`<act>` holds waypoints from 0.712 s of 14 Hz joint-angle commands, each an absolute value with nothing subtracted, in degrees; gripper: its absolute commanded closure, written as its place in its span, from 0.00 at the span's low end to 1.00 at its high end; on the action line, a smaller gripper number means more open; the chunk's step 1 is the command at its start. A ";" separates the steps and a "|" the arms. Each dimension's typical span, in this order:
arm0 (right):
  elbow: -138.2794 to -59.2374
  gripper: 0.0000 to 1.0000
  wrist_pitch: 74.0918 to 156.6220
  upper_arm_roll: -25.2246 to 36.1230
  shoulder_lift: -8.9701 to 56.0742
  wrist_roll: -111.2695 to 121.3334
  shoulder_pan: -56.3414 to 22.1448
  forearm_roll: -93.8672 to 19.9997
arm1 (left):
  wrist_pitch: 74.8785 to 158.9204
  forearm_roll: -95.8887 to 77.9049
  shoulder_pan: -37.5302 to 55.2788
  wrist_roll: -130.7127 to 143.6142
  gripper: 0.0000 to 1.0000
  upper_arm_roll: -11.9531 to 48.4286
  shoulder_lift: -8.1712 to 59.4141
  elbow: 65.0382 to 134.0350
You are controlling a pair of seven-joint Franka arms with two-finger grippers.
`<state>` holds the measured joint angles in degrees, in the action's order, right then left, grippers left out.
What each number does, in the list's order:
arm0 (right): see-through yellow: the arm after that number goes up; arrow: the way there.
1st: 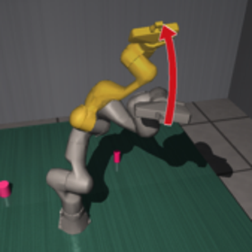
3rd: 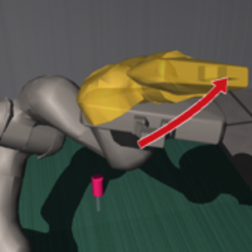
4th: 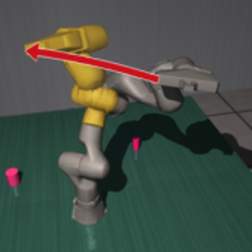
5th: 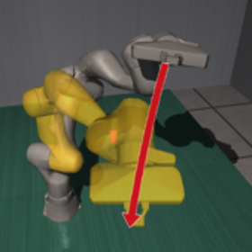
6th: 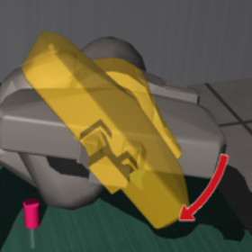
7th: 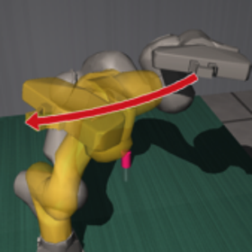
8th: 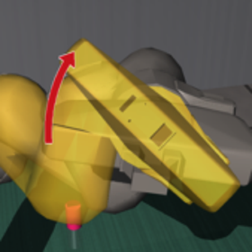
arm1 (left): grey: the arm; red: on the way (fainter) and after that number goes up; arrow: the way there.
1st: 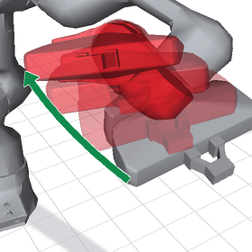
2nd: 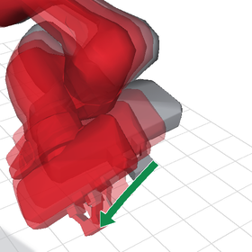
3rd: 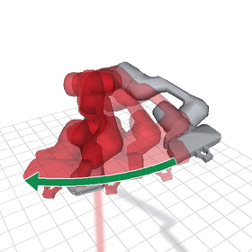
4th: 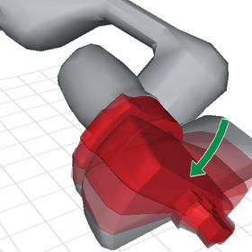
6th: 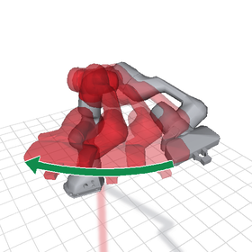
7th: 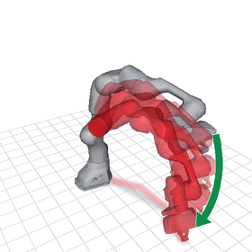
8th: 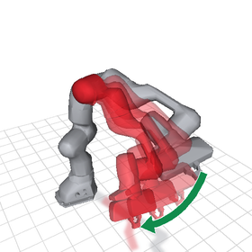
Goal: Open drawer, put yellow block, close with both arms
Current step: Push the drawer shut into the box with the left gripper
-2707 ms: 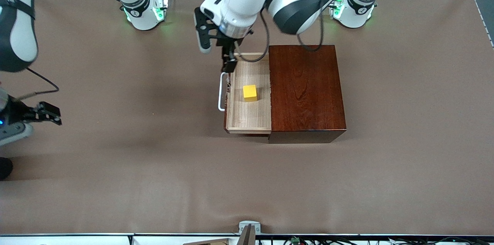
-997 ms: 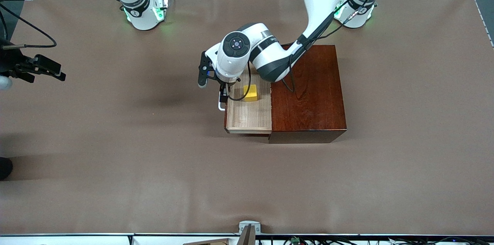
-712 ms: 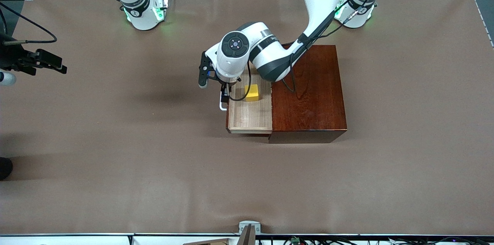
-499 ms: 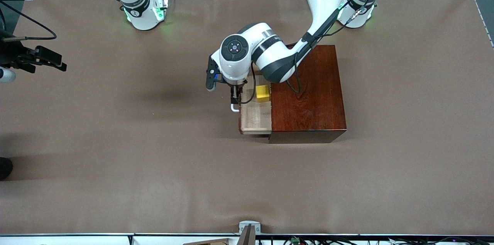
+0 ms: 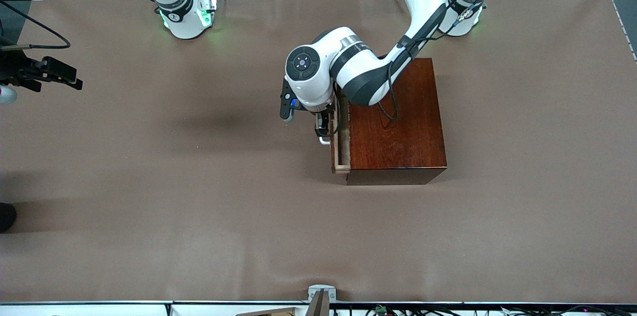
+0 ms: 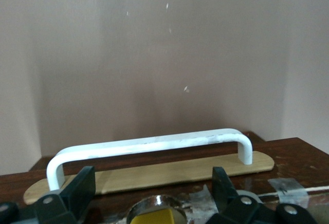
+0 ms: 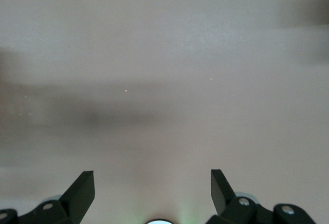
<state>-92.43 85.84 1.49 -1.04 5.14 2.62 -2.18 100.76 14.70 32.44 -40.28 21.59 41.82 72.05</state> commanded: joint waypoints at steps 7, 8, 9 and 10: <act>-91.32 0.00 84.99 1.58 -1.58 4.75 2.63 0.00 | 94.59 18.89 32.43 -40.25 0.00 16.44 39.02 73.39; -91.32 0.00 85.43 1.50 -1.58 4.66 2.38 0.17 | 94.05 19.33 32.17 -40.25 0.00 16.44 39.02 73.39; -91.32 0.00 85.60 1.41 -1.67 4.22 2.20 0.52 | 93.96 19.51 32.08 -40.25 0.00 16.35 39.02 73.39; -91.32 0.00 86.04 1.41 -1.67 4.13 2.28 0.70 | 93.87 19.69 32.08 -40.25 0.00 16.35 39.02 73.48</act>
